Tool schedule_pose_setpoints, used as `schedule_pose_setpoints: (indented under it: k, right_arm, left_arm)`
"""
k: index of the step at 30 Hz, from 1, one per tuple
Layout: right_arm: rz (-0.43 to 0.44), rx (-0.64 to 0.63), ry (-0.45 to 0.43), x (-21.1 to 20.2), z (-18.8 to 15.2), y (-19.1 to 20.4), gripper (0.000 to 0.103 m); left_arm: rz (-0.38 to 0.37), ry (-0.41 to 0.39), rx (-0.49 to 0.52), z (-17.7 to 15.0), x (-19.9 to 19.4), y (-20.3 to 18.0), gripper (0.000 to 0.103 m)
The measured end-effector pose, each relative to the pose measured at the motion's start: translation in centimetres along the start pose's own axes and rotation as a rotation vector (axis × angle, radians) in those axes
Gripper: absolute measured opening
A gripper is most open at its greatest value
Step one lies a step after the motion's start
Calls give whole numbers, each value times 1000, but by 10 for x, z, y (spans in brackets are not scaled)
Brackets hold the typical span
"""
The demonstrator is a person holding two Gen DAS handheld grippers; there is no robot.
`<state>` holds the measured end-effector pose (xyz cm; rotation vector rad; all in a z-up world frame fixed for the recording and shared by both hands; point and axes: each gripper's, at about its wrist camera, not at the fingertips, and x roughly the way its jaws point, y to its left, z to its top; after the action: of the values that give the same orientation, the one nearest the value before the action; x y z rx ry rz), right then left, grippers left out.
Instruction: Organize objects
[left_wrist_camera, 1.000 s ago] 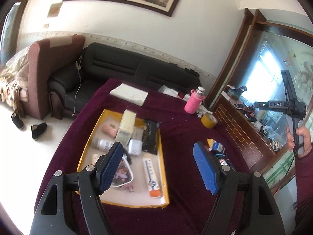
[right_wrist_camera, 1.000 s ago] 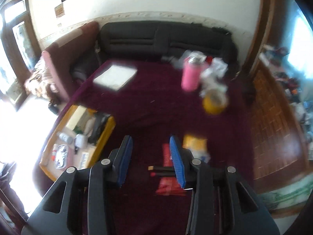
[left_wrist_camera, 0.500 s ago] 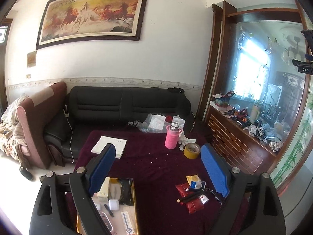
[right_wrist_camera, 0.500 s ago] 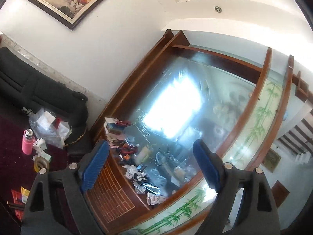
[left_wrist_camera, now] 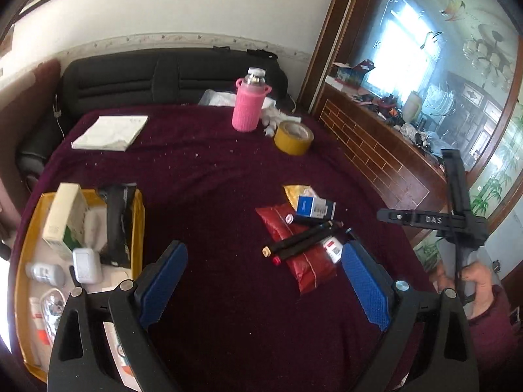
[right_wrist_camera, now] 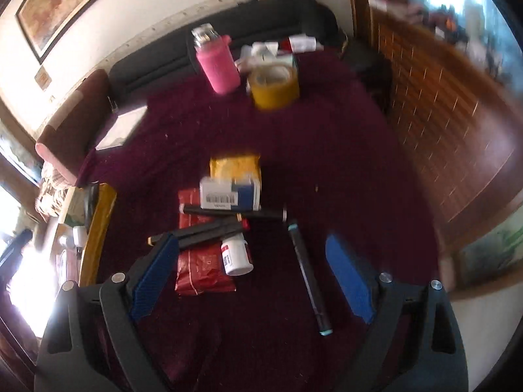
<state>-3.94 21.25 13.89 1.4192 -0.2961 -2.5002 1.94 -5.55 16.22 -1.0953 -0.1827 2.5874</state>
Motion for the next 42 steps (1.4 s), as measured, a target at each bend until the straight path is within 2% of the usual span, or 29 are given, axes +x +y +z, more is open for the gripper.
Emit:
schedule_pose_setpoints:
  k: [2,5,11,12,14,17,20,22,28,31,34,38,41,42]
  right_arm:
    - [74,88,55,41,3,-17,91]
    - [182,155,94,70,5,-24,91]
    - [326,92,197,121,0,20,92]
    - [319,65,197,122,-2,30,92]
    - [405,34,236,128,-10,50,93]
    - [426,-24,264,126,-24,80,93]
    - [517,-55,306,117,-40,100,93]
    - [507,-66,270,103,-46,101,93]
    - [374,-61,172,62,-57,80,93]
    - [371,-57,160,55,-56,78,93]
    - [425,-51,163,61,-46,91,93]
    - [448,-82,151,90,-20,121,93]
    - [322,-117,189,126,-8,141,93]
    - [328,-105,230,136,-9,143,93]
  left_arm:
    - [28,4,-5,-12,15,2,92]
    - [15,23,-27,-25,21,9,92]
    - [1,12,-85,-42,10,34,92]
    - [2,13,-93,-45,9,37,92]
    - [15,13,-106,-53,5,44,92]
    - [44,17,-124,-64,-3,53,92]
    - [35,13,-150,-75,-14,59,93]
    - [48,7,-147,-81,-22,60,93]
    - [12,11,-146,-92,-35,57,93]
    - [-3,12,-125,-94,-41,51,93]
    - [-19,10,-132,-97,-43,52,93]
    - [-13,18,-155,-99,-37,60,93]
    - [-14,29,-179,-100,-32,66,93]
    - [-24,31,-185,-101,-31,68,93]
